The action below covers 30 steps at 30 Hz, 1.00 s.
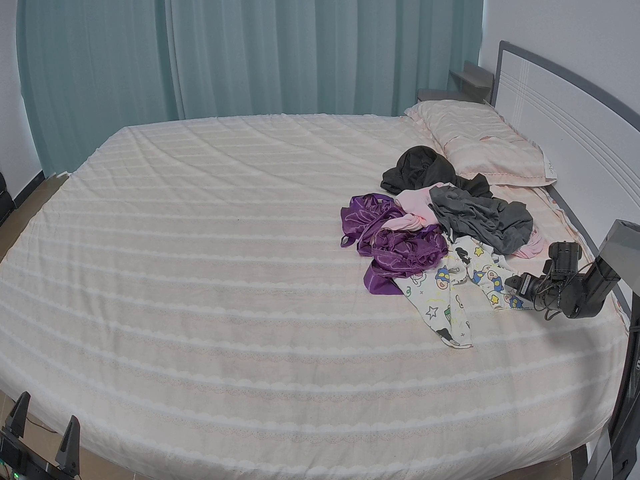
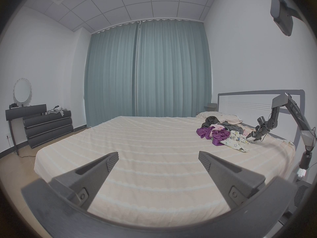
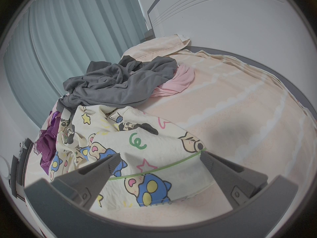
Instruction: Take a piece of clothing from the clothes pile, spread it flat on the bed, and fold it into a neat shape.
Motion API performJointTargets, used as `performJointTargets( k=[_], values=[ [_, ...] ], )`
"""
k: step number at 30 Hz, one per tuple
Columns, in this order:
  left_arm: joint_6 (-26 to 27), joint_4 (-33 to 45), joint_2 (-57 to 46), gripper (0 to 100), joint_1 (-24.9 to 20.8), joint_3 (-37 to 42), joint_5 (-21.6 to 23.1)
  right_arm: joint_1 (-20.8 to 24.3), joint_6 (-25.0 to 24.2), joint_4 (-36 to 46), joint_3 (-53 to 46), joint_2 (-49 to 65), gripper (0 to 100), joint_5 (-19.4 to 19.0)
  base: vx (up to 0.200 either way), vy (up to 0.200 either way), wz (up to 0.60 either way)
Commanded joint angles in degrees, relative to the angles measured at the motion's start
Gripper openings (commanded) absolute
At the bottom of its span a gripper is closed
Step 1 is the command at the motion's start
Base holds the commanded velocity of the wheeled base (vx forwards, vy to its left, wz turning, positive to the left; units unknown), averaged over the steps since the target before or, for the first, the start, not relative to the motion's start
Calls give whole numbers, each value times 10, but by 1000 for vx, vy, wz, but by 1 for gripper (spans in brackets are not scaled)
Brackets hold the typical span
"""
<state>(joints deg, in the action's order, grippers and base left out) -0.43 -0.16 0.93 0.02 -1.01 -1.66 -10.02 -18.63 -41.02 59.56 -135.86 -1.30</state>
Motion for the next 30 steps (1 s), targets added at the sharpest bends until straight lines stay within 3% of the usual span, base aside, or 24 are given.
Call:
performJointTargets(
  k=[1, 8, 16, 30],
  values=[
    [0, 0, -9, 100, 1, 9, 0, -31, 12, 4, 3, 11, 100, -22, 0, 0, 0],
    [0, 0, -9, 100, 0, 9, 0, -49, 8, 0, -10, 3, 100, -83, 0, 0, 0],
    [0, 0, -9, 100, 0, 9, 0, -39, 7, -1, -23, 3, 100, -120, 0, 0, 0],
    [0, 0, -9, 100, 1, 10, 0, 62, 10, -60, -25, -26, 100, -108, 0, 0, 0]
  ],
)
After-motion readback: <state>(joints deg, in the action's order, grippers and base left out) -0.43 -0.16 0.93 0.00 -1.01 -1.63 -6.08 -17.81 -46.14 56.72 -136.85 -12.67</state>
